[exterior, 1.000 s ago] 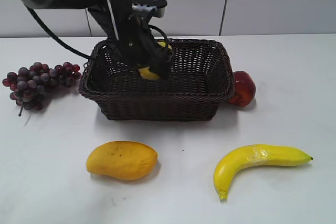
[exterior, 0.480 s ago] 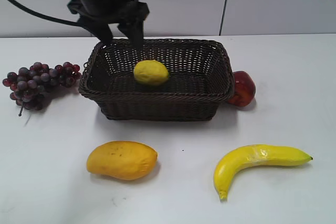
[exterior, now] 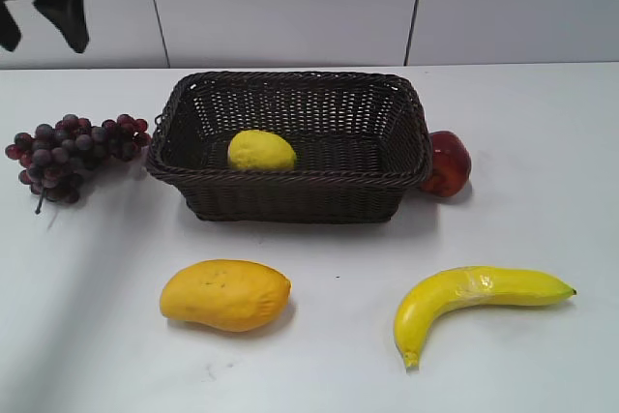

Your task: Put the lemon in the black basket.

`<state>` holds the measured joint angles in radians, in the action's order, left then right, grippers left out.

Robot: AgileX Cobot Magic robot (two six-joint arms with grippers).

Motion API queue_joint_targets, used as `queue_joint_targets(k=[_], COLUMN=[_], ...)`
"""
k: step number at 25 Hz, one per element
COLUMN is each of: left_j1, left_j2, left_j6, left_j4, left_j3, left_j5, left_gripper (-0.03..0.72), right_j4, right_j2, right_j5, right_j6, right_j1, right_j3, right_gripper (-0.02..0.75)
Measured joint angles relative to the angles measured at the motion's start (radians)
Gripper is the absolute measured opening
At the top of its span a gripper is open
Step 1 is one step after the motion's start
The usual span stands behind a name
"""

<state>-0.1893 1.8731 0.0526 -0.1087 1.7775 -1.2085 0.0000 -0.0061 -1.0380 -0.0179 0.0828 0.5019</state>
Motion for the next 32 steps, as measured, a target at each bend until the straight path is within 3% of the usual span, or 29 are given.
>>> queue_joint_targets(k=[5,13,25,32], left_j1=[0.087,0.193,0.202,0.202], left_j2=[-0.125,-0.410,-0.945,-1.286], left_j6=[0.000,-0.001,-0.001,-0.001], left_j4=[0.001,0.017,0.031,0.042], left_j3=[-0.156,-0.545,-1.021,-1.197], left_j5=[0.001,-0.001,0.067,0.071], left_gripper=[0.567,0.550,0.545,0.545], right_j4=[0.000,0.000,0.000,0.000], right_j2=[0.000,0.000,0.000,0.000], right_j5=[0.000,0.000,0.000,0.000], right_j6=[0.000,0.000,0.000,0.000], right_j1=[0.000,0.000,0.000,0.000], right_j3=[0.000,0.000,0.000,0.000], right_gripper=[0.480,0.480,0.480,0.480])
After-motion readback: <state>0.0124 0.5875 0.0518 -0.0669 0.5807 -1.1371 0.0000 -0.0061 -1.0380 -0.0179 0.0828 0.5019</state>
